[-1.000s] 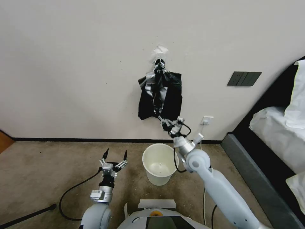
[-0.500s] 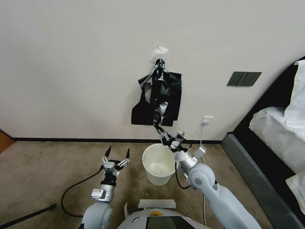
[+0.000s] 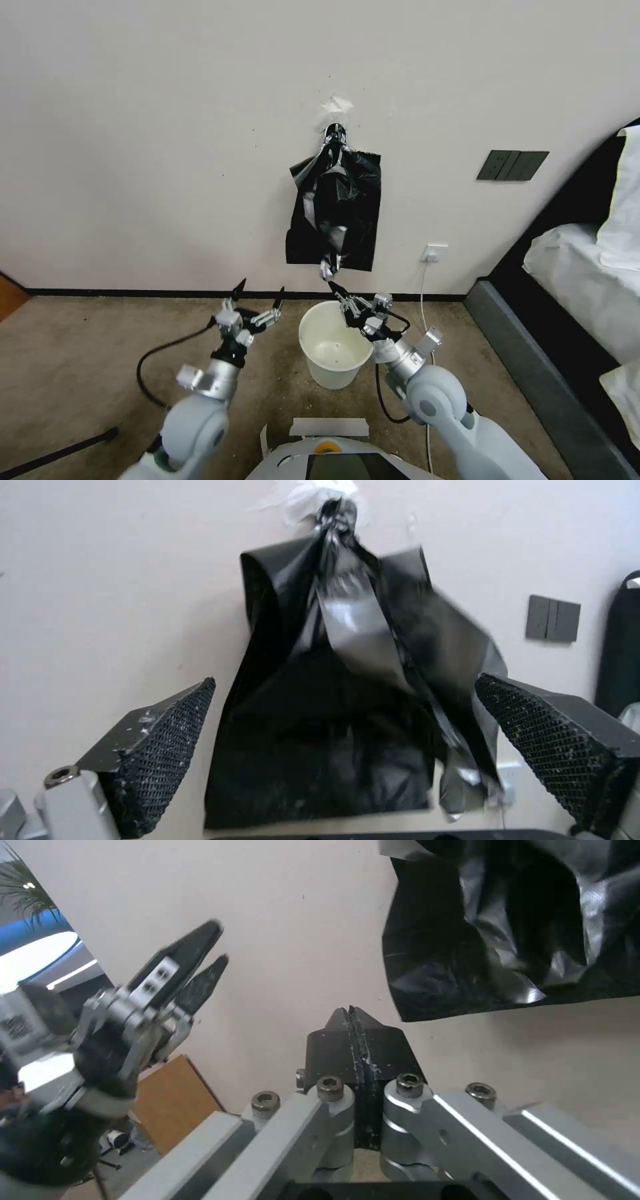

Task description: Place a trash bag onto the trash bin.

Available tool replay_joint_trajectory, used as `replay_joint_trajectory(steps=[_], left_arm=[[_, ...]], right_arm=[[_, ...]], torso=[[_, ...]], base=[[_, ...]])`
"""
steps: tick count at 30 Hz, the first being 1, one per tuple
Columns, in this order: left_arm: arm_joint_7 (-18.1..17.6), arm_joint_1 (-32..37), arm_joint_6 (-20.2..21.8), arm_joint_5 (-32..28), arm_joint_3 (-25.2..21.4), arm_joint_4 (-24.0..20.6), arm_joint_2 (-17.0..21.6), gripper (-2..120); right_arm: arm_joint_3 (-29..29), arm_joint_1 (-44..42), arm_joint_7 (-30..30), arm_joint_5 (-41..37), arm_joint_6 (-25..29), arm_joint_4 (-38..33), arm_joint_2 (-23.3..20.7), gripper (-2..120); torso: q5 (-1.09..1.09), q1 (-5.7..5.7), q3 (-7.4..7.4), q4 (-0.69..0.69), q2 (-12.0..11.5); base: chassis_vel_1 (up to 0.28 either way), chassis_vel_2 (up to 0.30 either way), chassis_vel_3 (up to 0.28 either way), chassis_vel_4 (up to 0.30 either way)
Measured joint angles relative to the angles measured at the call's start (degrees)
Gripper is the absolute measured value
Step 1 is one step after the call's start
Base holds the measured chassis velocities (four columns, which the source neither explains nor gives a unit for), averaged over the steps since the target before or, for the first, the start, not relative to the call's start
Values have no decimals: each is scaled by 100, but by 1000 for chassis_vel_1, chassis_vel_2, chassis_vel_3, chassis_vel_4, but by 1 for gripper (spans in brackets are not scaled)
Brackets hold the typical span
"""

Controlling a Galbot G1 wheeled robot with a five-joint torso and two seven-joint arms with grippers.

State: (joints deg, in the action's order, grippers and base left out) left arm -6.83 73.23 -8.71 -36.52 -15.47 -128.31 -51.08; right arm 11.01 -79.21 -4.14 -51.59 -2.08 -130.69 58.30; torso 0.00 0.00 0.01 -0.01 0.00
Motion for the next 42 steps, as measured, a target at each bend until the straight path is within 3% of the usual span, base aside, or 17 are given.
replay_joint_trajectory(steps=[3, 11, 14, 24, 26, 27, 30, 37, 42], left_arm=[[-73, -374, 85, -165, 204, 109, 34, 100], [-335, -1898, 255, -669, 1306, 835, -86, 100], [-489, -2613, 300, -1053, 1758, 1311, -251, 100], [-633, -3313, 370, -1244, 2364, 2007, -633, 93], [-687, -3468, 365, -1245, 2458, 2170, -726, 85], [-687, -3468, 365, -1245, 2458, 2170, -726, 85], [-714, -3519, 305, -1240, 2532, 2211, -744, 70], [-721, -3560, 263, -1218, 2612, 2228, -815, 45], [-828, -3628, 242, -1195, 2632, 2261, -892, 27]], right_arm=[[38, 15, 51, -8, -7, -1, 2, 0], [244, -73, 202, -95, -146, -96, -26, 0], [385, -162, 232, -135, -192, -174, -57, 15], [666, -276, 257, -256, -212, -338, -140, 47], [730, -310, 259, -274, -215, -365, -162, 58], [730, -310, 259, -274, -215, -365, -162, 58], [791, -341, 261, -278, -217, -369, -172, 73], [807, -285, 324, -320, -229, -358, -183, 96], [896, -231, 428, -327, -236, -354, -200, 100]], torso=[[0, 0, 0, 3, 0], [0, 0, 0, 0, 0], [1, 0, 0, 0, 0], [1, 0, 0, 1, 0], [1, 0, 0, 0, 0], [1, 0, 0, 0, 0], [1, 0, 0, 1, 0], [0, 0, -1, 2, 0], [1, 0, 0, 0, 0]], base=[[0, 0, 0, 0], [0, 0, 0, 0], [0, 0, 0, 0], [0, 0, 0, 0], [0, 0, 0, 0], [0, 0, 0, 0], [0, 0, 0, 0], [0, 0, 0, 0], [0, 0, 0, 0]])
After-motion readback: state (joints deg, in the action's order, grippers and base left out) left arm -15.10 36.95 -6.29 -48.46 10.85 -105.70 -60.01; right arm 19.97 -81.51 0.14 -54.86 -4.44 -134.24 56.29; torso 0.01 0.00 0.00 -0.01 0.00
